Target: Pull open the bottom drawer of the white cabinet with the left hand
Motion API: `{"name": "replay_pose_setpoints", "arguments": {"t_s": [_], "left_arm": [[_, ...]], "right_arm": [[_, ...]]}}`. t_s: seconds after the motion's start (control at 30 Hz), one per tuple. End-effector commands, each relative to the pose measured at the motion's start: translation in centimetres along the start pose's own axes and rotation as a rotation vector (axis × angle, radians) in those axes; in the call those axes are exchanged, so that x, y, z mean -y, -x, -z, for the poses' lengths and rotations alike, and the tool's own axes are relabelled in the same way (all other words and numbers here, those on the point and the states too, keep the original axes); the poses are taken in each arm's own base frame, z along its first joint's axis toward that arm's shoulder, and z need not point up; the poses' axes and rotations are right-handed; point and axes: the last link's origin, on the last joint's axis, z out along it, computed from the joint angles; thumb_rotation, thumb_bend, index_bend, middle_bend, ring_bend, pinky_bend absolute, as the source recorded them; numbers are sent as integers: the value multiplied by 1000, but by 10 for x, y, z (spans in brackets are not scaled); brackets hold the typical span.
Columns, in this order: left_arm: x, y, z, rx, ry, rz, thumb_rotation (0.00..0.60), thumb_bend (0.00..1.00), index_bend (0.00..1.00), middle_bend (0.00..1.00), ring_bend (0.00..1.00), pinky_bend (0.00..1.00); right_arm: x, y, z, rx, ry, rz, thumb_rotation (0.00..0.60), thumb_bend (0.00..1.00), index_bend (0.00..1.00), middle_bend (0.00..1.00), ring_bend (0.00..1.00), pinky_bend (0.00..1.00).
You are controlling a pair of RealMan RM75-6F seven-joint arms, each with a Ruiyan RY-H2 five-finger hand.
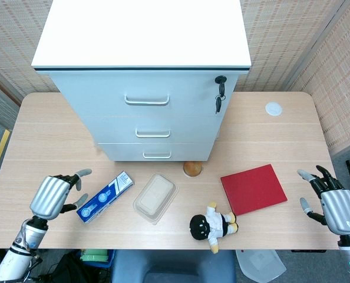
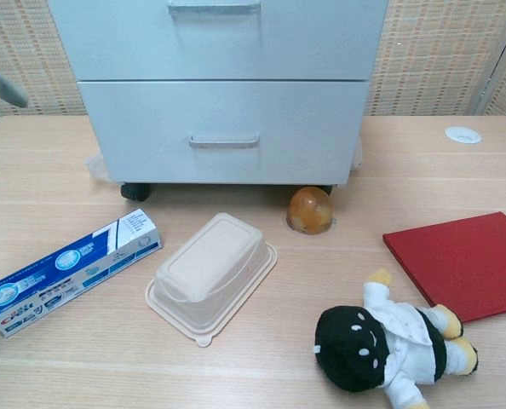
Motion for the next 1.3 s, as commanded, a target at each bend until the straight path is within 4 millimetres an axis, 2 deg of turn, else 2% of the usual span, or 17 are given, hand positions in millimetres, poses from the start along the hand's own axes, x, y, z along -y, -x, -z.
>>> {"name": "replay_pose_setpoints", "arguments": {"t_s": [0.03,0.1,0.17,0.5,0.97,1.3], "left_arm": [[-22,5,-24,20,93,42,600,547,281,797,849,891],[-32,9,-37,39,121,67,600,612,277,858,915,964],[-40,14,-48,68,142,83,600,650,268,887,950,996],[-64,37,-88,168,139,75,600,668,173,926,999,1000],[-96,57,-120,204,105,73,600,668,152,935,1000,1000],[-101,69,-137,235,57,59,600,666,145,935,1000,1000]], "right_arm": [[-1,1,-1,3,1,0,600,353,191,301,179,265],[-1,1,-1,3,1,1,600,353,191,301,179,265],[-2,0,-1,2,2,3,600,352,191,301,179,265],[-7,-1,-1,4,11,5,600,353,191,301,179,265],[-11,2,-2,13,15,2,600,352,191,301,179,265],[-15,1,5,13,35,3,600,353,191,301,179,264]]}}
